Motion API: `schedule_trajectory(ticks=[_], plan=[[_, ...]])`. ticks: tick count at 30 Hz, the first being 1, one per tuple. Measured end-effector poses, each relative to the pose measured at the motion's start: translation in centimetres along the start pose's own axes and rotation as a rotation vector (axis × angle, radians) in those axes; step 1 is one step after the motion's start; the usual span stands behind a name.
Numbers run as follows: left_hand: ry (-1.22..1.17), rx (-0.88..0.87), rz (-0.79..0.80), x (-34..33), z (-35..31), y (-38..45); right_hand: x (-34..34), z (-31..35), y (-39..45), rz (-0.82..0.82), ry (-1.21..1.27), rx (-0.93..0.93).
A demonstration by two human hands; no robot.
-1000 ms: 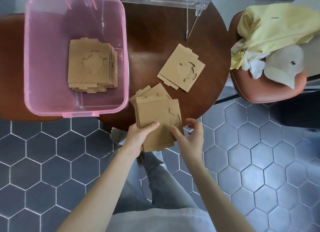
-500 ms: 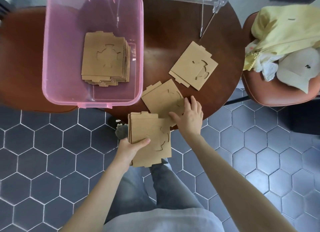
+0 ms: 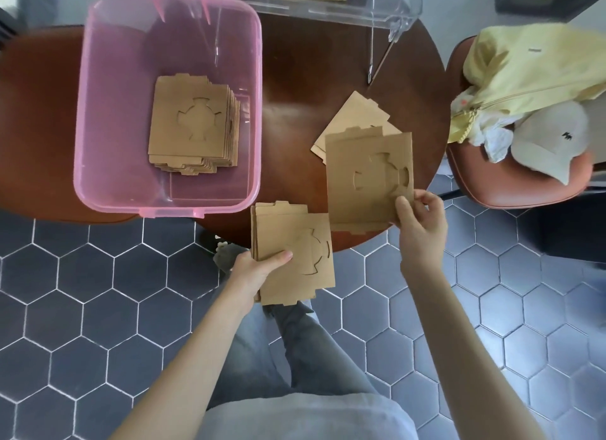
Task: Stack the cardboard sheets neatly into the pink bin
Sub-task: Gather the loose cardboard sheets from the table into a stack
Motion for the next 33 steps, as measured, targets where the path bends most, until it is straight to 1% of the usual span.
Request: schedule_trajectory(ticks=[1,3,6,10,15,17,19,21,22,24,26,28,30,31,33], plan=[[-0.009,-0.004,0.004,-0.5,-0.5,0.1,0.4,-0.4,-0.4,0.004,0.049,-0.035],[-0.053,-0.015,0.023,-1.8,-1.6,0.2,0.1,-1.6,-1.5,0.066,0.107,-0.122],[-0.109,-0.013,0.077,-3.8,-3.6,0.4,-1.3,-3.2,-2.9,0.156,0.066,-0.186],[-0.117,-0.035,0.132,-5.8,-5.7,0.7,-1.8,-3.5,-2.8,0.074,-0.047,-0.151],[-0.053,-0.077,0.085,-6.2,-6.8,1.6,-2.9,-2.9,-0.3,0.119,-0.298,-0.066],[-0.051,-0.078,0.062,-5.9,-7.0,1.8,-3.1,-1.5,2.3,0.095,-0.390,0.016],[-0.062,-0.071,0.057,-5.5,-6.9,2.0,-3.8,0.2,5.4,0.107,-0.506,0.134],[-0.060,-0.058,0.047,-5.1,-6.6,2.2,-5.4,1.2,8.4,0.187,-0.686,0.237],[-0.054,-0.050,0.041,-4.9,-6.5,2.3,-6.3,1.3,9.7,0.240,-0.795,0.256],[-0.043,-0.038,0.029,-4.6,-6.3,2.5,-7.6,0.7,11.7,0.328,-0.991,0.236],[-0.029,-0.033,0.026,-4.3,-6.0,2.7,-8.0,-0.2,12.9,0.380,-1.108,0.190],[-0.027,-0.036,0.027,-4.2,-6.0,2.6,-8.0,-0.8,13.4,0.384,-1.127,0.151],[-0.020,-0.029,0.032,-4.1,-5.9,2.7,-7.7,-0.7,13.5,0.336,-1.101,0.157],[-0.013,-0.024,0.031,-4.0,-5.8,2.7,-7.6,-0.4,13.4,0.301,-1.061,0.172],[-0.007,-0.019,0.033,-3.9,-5.7,2.7,-6.8,0.5,13.1,0.219,-0.869,0.182]])
Point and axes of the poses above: each hand's wrist, its own y-axis towards the middle knuckle, its own x-axis out of the back of the hand, z = x × y, the point moved 8 cm from there along y, towards the middle knuckle, and after that the axes turned 7 degrees about x, right-handed, at the moved point
